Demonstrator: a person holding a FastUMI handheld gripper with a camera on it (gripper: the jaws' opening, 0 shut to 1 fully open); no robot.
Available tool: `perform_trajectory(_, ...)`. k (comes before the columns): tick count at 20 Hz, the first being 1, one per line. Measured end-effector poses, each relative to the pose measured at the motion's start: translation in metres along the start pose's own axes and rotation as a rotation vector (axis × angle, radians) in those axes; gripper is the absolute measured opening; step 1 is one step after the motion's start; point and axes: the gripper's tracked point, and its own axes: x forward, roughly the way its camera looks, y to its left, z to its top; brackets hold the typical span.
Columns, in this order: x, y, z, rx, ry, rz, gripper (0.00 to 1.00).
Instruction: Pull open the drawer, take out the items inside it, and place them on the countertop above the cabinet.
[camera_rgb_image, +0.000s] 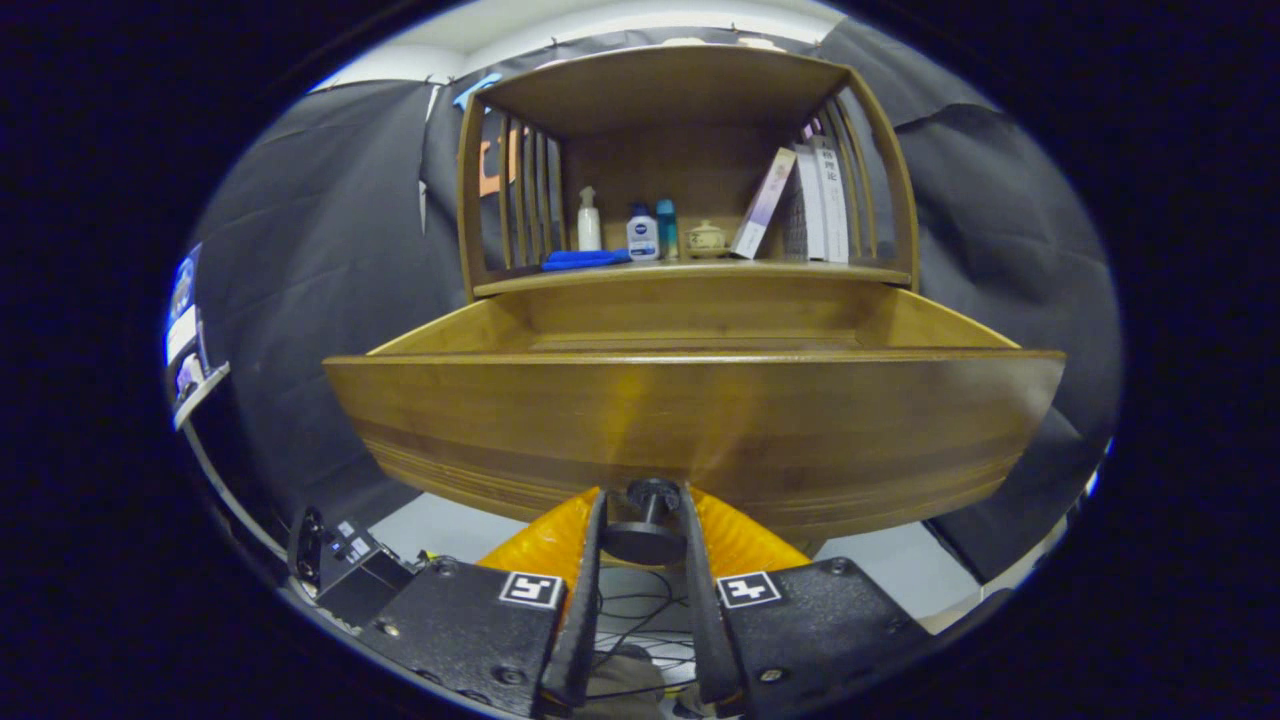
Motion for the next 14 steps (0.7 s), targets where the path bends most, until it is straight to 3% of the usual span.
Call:
perform_trajectory(3, -0.016, 0.001, 0.027, -0.055, -0.043, 0.008, 0.52)
perform_trajectory(9, -0.044, 0.024, 0.096, -0.031, -0.11, 0.113, 0.84)
perform_trajectory(14, -0.044, 0.018, 0.147, -0.108, -0.166, 0.112, 0.87)
